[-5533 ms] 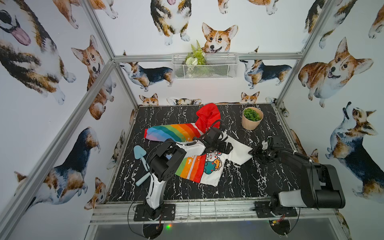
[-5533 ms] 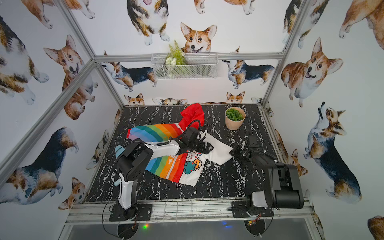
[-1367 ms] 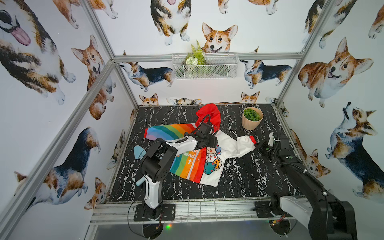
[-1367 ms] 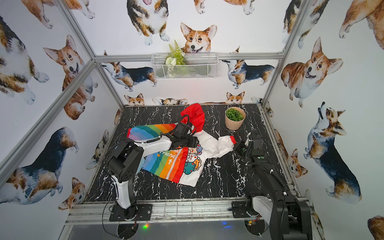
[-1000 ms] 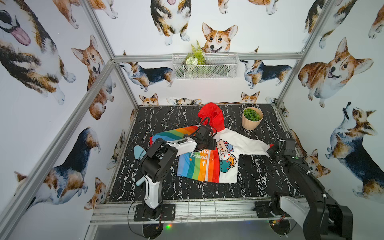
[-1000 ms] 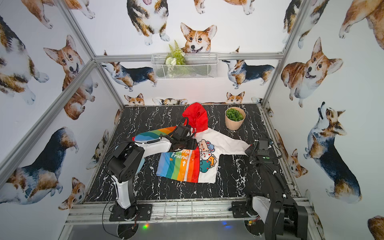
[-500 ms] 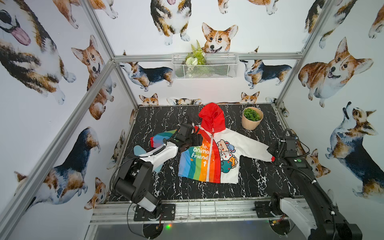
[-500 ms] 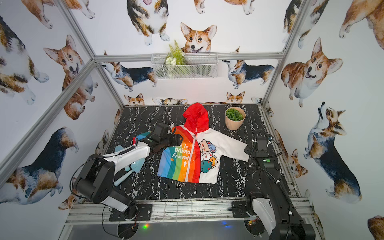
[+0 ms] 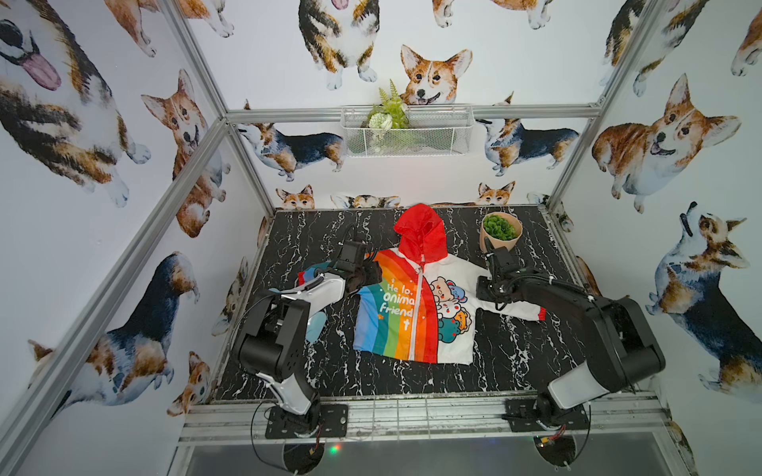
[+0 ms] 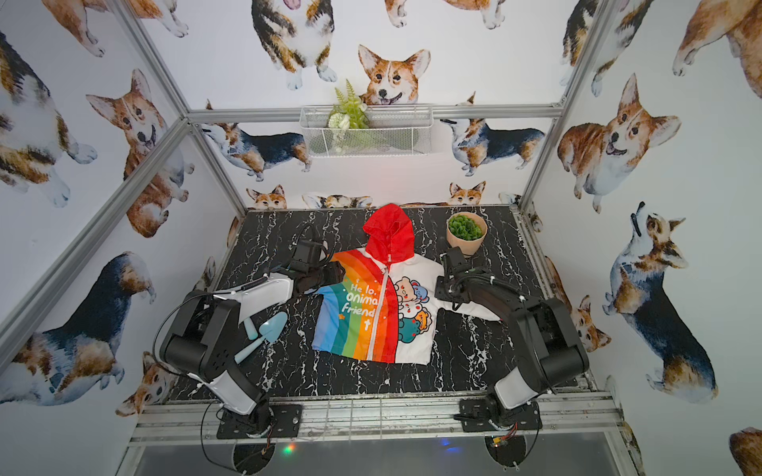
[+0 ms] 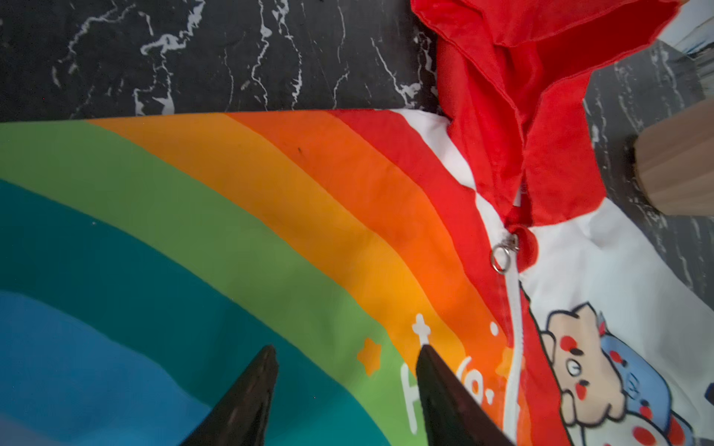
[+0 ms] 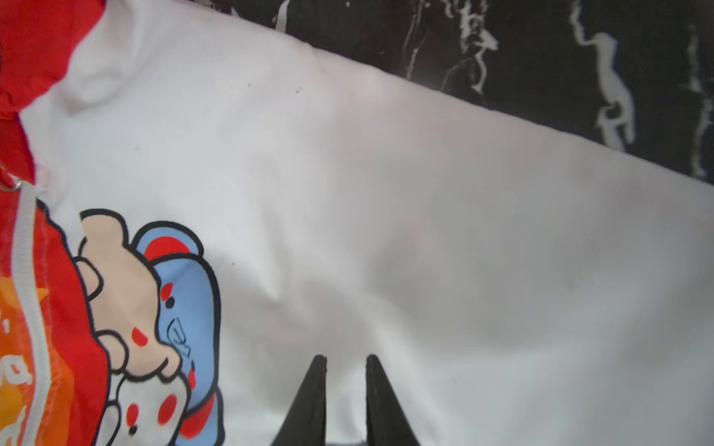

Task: Unzip the jacket
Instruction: Flatten out the jacket at the center of the board.

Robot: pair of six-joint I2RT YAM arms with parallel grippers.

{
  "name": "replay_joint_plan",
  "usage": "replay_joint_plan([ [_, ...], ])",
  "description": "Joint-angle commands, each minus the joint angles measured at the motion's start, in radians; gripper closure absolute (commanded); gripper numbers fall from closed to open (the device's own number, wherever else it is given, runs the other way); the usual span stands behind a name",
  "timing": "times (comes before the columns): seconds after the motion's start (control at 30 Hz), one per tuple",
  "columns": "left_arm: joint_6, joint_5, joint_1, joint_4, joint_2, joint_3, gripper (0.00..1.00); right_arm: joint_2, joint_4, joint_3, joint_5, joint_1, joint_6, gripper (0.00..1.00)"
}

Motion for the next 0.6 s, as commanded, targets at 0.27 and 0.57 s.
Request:
replay_joint_plan([
  [0.27, -0.030, 0.006, 0.003, -0.055, 0.109, 0.017, 0.40, 0.150, -0.066, 0.062, 0.075, 0.009, -0.019, 0.85],
  [0.57, -0.065, 0.020, -0.004, -0.028, 0.091, -0.068, 0.39, 0.230, -0.109, 0.123, 0.097, -0.014, -0.032, 0.85],
])
